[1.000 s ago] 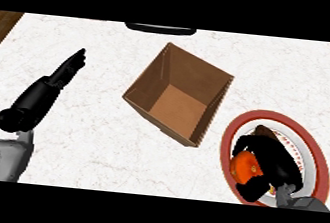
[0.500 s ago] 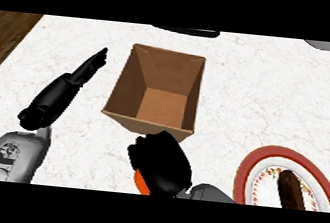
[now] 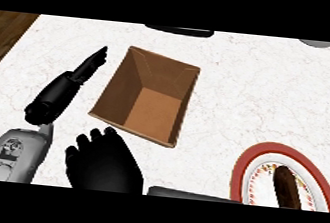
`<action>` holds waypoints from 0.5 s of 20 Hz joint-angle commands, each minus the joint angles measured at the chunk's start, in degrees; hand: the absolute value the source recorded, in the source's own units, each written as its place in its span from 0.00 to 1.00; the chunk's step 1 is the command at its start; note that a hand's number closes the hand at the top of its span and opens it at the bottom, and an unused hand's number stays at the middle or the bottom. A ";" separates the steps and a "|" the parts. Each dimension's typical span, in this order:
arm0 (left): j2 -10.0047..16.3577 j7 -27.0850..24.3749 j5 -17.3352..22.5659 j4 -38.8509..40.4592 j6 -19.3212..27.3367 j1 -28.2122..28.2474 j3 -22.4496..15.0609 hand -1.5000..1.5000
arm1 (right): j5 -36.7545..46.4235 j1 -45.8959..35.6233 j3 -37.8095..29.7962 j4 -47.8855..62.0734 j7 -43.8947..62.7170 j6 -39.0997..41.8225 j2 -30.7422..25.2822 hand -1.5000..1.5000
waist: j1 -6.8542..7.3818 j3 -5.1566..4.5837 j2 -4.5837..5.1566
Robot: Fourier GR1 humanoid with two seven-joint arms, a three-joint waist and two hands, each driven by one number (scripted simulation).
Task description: Pick the squash from the plate and place it in the cardboard box
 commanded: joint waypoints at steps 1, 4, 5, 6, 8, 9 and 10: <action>-0.11 -0.31 -0.95 0.73 0.85 -0.02 0.09 0.50 | -1.86 -8.09 -1.46 -2.33 9.09 -5.68 0.27 1.00 | -1.44 0.01 -0.31; 0.27 -0.16 -0.37 0.14 0.59 0.34 0.75 0.50 | -1.61 -10.57 -5.74 -0.65 16.24 -11.02 0.27 1.00 | -1.73 0.03 -0.34; 0.17 -0.89 -0.74 -0.62 0.58 1.82 0.17 0.50 | -1.07 -10.39 -5.98 -0.45 19.15 -12.75 0.27 1.00 | -2.10 0.04 -0.42; 0.56 -2.21 -0.31 0.97 0.53 1.88 1.20 0.50 | -3.34 -13.63 -9.86 0.23 20.06 -12.75 0.28 1.00 | -1.84 -0.02 -0.18; 1.62 -2.39 0.64 -0.84 -0.29 3.01 2.14 0.50 | -1.26 -16.51 -9.54 2.27 25.72 -14.13 0.27 1.00 | -1.95 -0.01 -0.48; 0.37 0.48 0.50 -1.53 0.31 1.16 1.38 0.50 | -2.43 -17.40 -8.05 2.37 28.72 -15.07 0.27 1.00 | -2.20 0.02 -0.51; -0.08 -0.54 -0.53 -0.66 1.01 2.10 0.82 0.50 | -2.99 -19.06 -11.77 5.29 26.11 -14.96 0.27 1.00 | -2.85 0.03 -0.18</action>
